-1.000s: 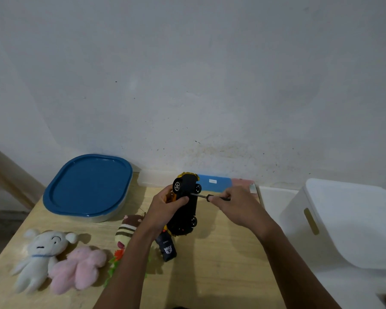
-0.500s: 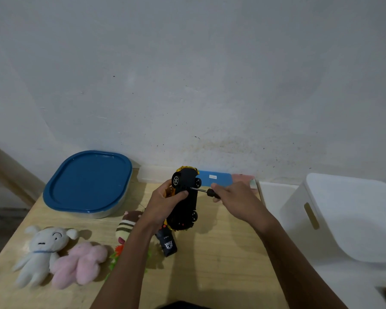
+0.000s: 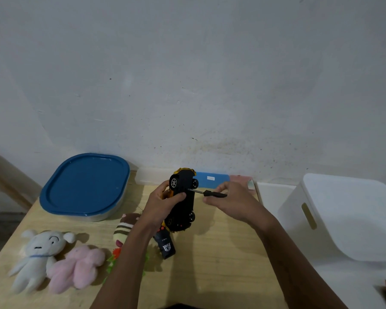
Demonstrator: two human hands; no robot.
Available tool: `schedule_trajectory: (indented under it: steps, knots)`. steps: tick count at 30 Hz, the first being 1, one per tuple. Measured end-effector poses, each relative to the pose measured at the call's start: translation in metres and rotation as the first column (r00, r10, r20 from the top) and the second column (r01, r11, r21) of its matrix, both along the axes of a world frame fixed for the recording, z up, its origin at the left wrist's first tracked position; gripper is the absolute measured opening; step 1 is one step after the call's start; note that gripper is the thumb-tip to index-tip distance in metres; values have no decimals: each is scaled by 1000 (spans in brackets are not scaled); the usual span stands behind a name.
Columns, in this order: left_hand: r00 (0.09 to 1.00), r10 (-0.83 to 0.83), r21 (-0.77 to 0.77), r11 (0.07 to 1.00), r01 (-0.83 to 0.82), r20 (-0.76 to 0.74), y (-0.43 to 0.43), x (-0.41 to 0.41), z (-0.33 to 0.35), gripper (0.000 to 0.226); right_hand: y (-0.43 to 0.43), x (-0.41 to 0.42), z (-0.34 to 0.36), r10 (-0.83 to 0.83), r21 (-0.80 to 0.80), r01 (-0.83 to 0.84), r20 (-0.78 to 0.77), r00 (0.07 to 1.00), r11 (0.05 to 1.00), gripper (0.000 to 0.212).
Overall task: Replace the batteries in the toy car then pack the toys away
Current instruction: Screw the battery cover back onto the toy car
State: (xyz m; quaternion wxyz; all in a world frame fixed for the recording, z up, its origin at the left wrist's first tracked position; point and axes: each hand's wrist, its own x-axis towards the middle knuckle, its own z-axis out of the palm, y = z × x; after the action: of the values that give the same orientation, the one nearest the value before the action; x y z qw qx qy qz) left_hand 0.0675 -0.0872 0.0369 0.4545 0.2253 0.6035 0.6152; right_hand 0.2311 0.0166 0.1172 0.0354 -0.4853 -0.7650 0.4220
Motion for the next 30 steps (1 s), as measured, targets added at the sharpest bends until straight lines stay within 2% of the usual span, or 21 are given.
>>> schedule_trajectory:
  steps: [3,7,13,17,24,28,30]
  knots:
    - [1000,-5,-1,1000,5,6,-2,0,1,31,5,3,-1,35,39,-35,9,999,999,26]
    - [1000,-12,4,1000,12,14,-1,2,3,31,8,5,-5,51,33,-52,22,998,998,40]
    - [1000,-12,-4,1000,12,19,-1,4,3,33,9,12,-8,92,66,-93,18,996,993,30]
    - [999,-9,7,1000,9,37,-1,6,4,33,12,11,-10,89,66,-90,14,996,994,41]
    - [1000,-1,4,1000,1,31,3,10,0,35,17,17,-12,116,77,-116,4,993,990,27]
    - [999,10,-5,1000,-10,49,4,16,0,33,25,20,-12,113,140,-109,-20,993,984,37]
    - [997,22,-11,1000,-21,73,4,19,-1,35,26,21,-12,138,117,-138,11,990,983,41]
